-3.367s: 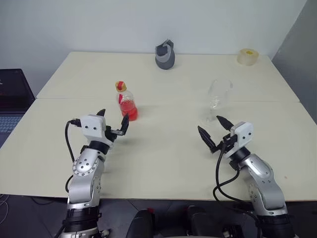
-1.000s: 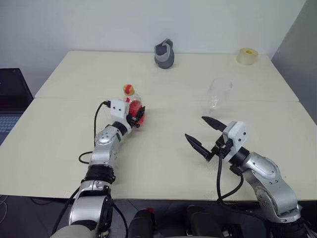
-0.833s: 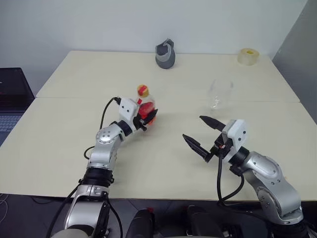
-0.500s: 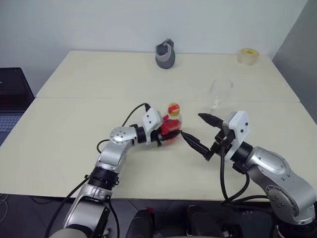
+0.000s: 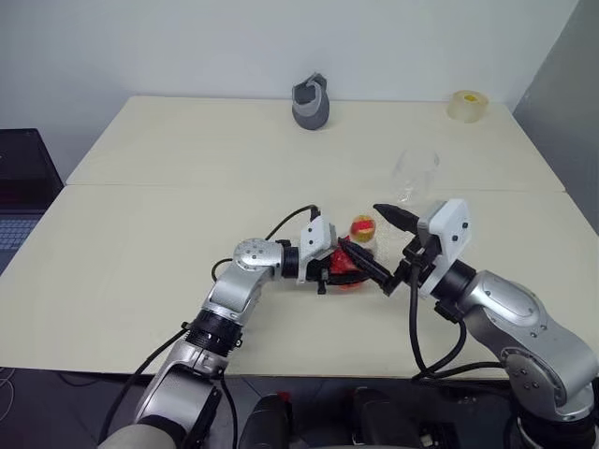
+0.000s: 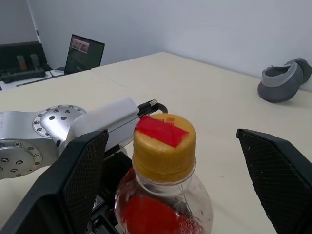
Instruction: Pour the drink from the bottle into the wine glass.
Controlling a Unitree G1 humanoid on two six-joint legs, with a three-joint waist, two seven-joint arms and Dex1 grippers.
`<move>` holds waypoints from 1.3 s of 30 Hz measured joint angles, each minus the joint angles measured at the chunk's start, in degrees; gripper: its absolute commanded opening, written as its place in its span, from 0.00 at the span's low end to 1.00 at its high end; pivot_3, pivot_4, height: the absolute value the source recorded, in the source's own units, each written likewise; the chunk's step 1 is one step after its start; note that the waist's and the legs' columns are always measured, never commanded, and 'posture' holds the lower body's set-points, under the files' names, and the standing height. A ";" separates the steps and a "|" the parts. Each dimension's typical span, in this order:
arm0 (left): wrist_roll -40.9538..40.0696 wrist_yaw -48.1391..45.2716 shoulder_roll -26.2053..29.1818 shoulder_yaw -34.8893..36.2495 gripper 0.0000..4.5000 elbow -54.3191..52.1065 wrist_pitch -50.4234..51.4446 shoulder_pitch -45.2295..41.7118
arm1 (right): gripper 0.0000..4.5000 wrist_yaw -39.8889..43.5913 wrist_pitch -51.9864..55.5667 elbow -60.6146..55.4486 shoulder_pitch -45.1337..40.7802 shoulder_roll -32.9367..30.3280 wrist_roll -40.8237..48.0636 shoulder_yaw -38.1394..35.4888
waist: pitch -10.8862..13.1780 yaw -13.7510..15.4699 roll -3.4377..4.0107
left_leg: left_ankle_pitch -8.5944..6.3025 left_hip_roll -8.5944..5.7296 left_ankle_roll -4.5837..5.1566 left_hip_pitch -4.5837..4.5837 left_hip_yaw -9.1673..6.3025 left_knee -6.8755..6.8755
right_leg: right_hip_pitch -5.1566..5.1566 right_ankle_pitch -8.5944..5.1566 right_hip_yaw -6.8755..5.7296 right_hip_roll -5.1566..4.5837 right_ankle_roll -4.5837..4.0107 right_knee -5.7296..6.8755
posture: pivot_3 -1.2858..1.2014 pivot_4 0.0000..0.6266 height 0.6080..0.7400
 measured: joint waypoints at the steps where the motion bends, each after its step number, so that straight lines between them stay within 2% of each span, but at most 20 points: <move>1: 0.01 -0.01 0.00 0.00 0.42 0.00 0.00 0.01 | 0.91 -0.02 0.00 0.00 0.00 0.02 0.21 -0.03 | 0.00 0.00 0.00 | 0.00 0.00 0.00 0.00 0.00 0.00 | 0.00 0.00 0.00 0.00 0.00 0.00 | 0.52 0.24 1.00; 3: 0.01 -0.01 0.05 0.00 0.42 -0.01 0.00 0.04 | 0.80 -0.21 0.11 0.01 -0.02 0.41 1.31 -0.32 | 0.00 0.00 0.00 | 0.00 0.00 0.00 0.00 -0.01 0.00 | 0.00 0.00 -0.02 0.00 0.00 0.00 | 0.52 0.24 1.00; 9: 0.03 0.05 0.25 0.00 0.42 -0.07 0.00 0.11 | 0.32 -0.52 1.16 0.43 -2.34 1.06 4.41 -1.20 | 0.00 -0.01 0.00 | 0.00 -0.01 0.00 0.00 -0.04 0.00 | 0.00 0.00 -0.01 0.00 0.00 0.00 | 0.52 0.24 1.00; 10: 0.04 0.05 0.31 0.00 0.42 -0.07 0.00 0.12 | 0.27 -0.29 1.18 0.58 -2.48 0.67 4.62 -1.19 | 0.00 -0.01 0.00 | 0.00 -0.02 0.00 -0.01 -0.05 0.00 | 0.00 0.00 -0.01 0.00 0.00 -0.01 | 0.52 0.24 1.00; 13: 0.28 0.00 0.63 -0.04 0.38 -0.06 0.01 0.26 | 0.27 1.36 0.81 1.51 -2.75 -0.80 5.25 -1.22 | 0.00 -0.01 0.00 | 0.00 -0.02 0.00 0.00 -0.04 0.00 | 0.00 0.00 0.00 0.00 0.00 -0.01 | 0.52 0.24 1.00; 18: 0.94 0.12 0.65 -1.03 0.32 -0.06 0.28 0.75 | 0.27 10.35 -1.55 5.96 -3.77 -8.36 6.83 -2.51 | 0.01 0.01 0.00 | 0.00 -0.07 0.02 -0.02 0.06 0.01 | 0.00 0.00 -0.03 0.01 0.00 -0.02 | 0.52 0.24 1.00; 22: 0.46 -0.58 1.02 -1.27 0.27 -1.96 2.63 1.16 | 0.27 26.37 -6.63 17.10 -12.04 -16.98 6.82 -0.31 | 0.05 -0.23 0.00 | -0.01 -0.06 0.04 0.10 0.33 -0.02 | 0.00 0.01 -0.04 0.05 0.00 -0.01 | 0.52 0.24 1.00; 26: -0.45 -2.66 2.24 -1.45 0.23 -3.47 4.21 1.46 | 0.27 38.31 -8.06 26.30 -18.39 -20.03 7.57 2.41 | 0.07 -0.07 0.03 | -0.01 0.04 0.05 0.05 0.22 -0.03 | 0.00 0.00 -0.03 0.07 -0.04 0.00 | 0.52 0.24 1.00; 29: -0.87 -3.29 2.13 -1.96 0.22 -4.73 5.25 2.15 | 0.27 42.98 -6.53 28.89 -20.69 -21.61 8.62 2.99 | 0.08 0.08 0.02 | -0.01 0.02 0.05 -0.03 0.19 0.04 | -0.01 0.00 -0.03 0.00 -0.03 -0.02 | 0.52 0.24 1.00; 31: -1.01 -2.75 2.14 -1.83 0.22 -5.18 5.25 2.58 | 0.27 42.11 -5.67 28.60 -20.49 -20.52 9.17 2.36 | 0.08 0.09 0.02 | -0.01 0.01 0.05 -0.04 0.15 0.08 | -0.01 0.01 0.00 -0.03 -0.03 -0.01 | 0.52 0.24 1.00; 33: -1.21 -2.11 2.12 -1.30 0.22 -5.65 5.25 2.95 | 0.43 40.08 -4.89 27.91 -19.85 -19.01 9.79 1.43 | 0.09 0.11 0.01 | -0.01 0.02 0.04 -0.05 0.05 0.08 | -0.01 0.01 -0.01 -0.05 -0.03 0.00 | 0.52 0.24 1.00; 35: -1.69 -0.82 1.94 -0.53 0.22 -6.57 5.23 3.10 | 0.57 34.01 -2.38 24.41 -17.08 -16.49 12.24 -2.20 | 0.08 0.13 0.01 | -0.01 0.04 0.04 -0.10 -0.10 0.08 | -0.01 0.00 -0.07 -0.05 -0.03 0.00 | 0.52 0.24 1.00; 39: -1.97 2.27 1.17 0.53 0.21 -7.25 5.23 3.99 | 0.58 23.56 3.42 13.56 -8.92 -16.29 17.85 -8.91 | 0.08 0.40 0.02 | -0.01 -0.02 0.03 -0.16 -0.24 0.09 | -0.03 0.00 -0.10 -0.10 -0.02 -0.01 | 0.52 0.24 1.00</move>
